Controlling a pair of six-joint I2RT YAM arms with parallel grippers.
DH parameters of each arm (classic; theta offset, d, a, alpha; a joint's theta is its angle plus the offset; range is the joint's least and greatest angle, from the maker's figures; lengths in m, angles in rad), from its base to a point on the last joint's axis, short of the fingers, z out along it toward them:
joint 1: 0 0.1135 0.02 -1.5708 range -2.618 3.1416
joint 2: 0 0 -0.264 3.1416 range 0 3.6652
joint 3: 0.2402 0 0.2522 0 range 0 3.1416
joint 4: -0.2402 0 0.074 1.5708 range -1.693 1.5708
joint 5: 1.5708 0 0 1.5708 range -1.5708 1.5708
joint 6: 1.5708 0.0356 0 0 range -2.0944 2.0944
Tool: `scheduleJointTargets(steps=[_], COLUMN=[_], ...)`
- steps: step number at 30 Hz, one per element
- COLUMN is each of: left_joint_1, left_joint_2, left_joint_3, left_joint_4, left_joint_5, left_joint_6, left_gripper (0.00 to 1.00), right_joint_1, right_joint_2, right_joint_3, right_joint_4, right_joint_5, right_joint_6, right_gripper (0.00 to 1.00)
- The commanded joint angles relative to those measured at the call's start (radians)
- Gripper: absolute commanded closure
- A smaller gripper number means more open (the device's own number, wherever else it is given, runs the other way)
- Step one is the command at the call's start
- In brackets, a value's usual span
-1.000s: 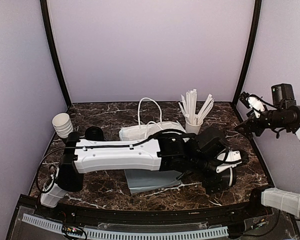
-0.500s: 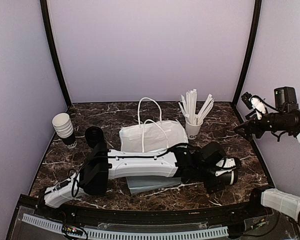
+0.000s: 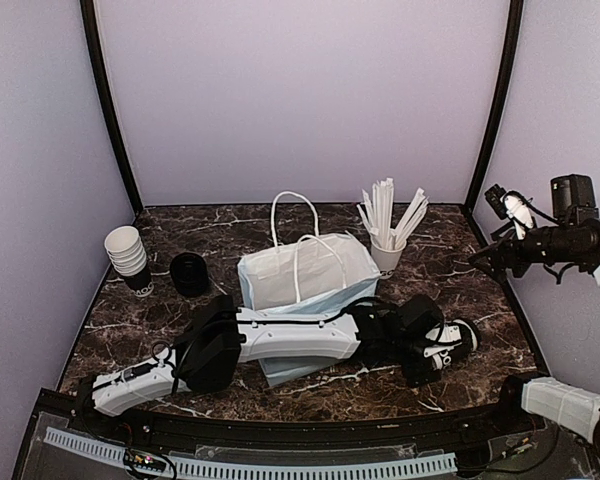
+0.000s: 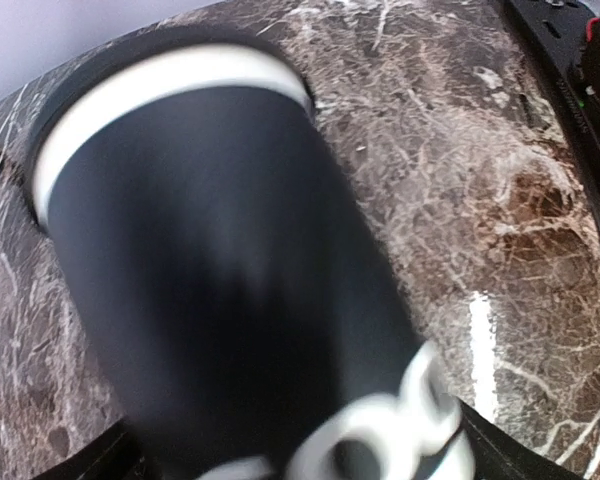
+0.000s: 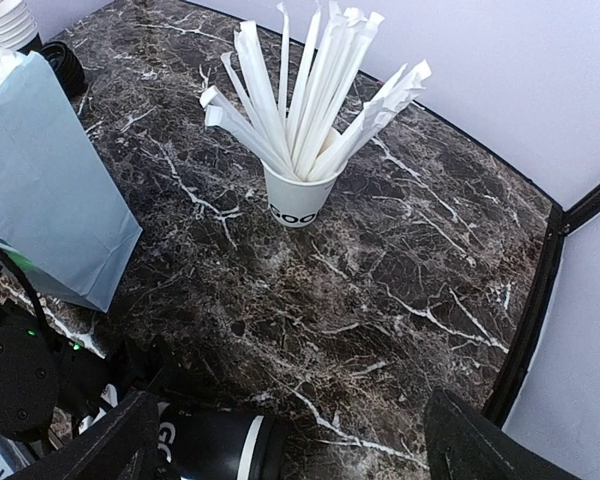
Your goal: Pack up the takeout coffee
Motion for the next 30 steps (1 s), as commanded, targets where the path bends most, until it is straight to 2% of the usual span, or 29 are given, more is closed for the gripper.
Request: scheduleJointTargets(steps=[1,7,12,17,20,23,27,30], left_joint_1=[-0.008,-0.008,-0.008,-0.007,-0.007,-0.007,-0.010,-0.020], left_joint_2=[-0.017,-0.059,-0.052,-0.032,-0.044,-0.076,-0.178,-0.333], left_joint_3=[0.021,-0.033,-0.033,-0.032,-0.037,-0.062,-0.159,-0.309], left_joint_4=[0.014,0.075,0.092,0.105,0.111,0.125,0.177,0.268], left_joint_5=[-0.065,-0.066,0.005,0.055,0.083,0.099,0.139,0.156], left_joint_6=[-0.007,-0.079,-0.171,-0.227,-0.254,-0.267,-0.284,-0.295], left_gripper=[0.07,0.05,0.04,0.15,0.26,0.31,0.35,0.37], right_joint_1=[-0.015,-0.021,-0.025,-0.029,-0.030,-0.032,-0.032,-0.031], right_joint_2=[-0.007,-0.015,-0.027,-0.030,-0.031,-0.028,0.029,0.083], right_joint_3=[0.015,0.006,-0.004,-0.004,-0.004,0.006,0.096,0.229], right_joint_4=[0.005,0.004,0.000,-0.001,-0.002,-0.008,-0.062,-0.116], right_joint_5=[-0.028,-0.031,-0.030,-0.032,-0.033,-0.036,-0.049,-0.094], right_joint_6=[0.004,0.008,0.007,0.006,0.008,0.013,0.020,0.011], right_gripper=[0.07,0.07,0.07,0.07,0.07,0.07,0.07,0.07])
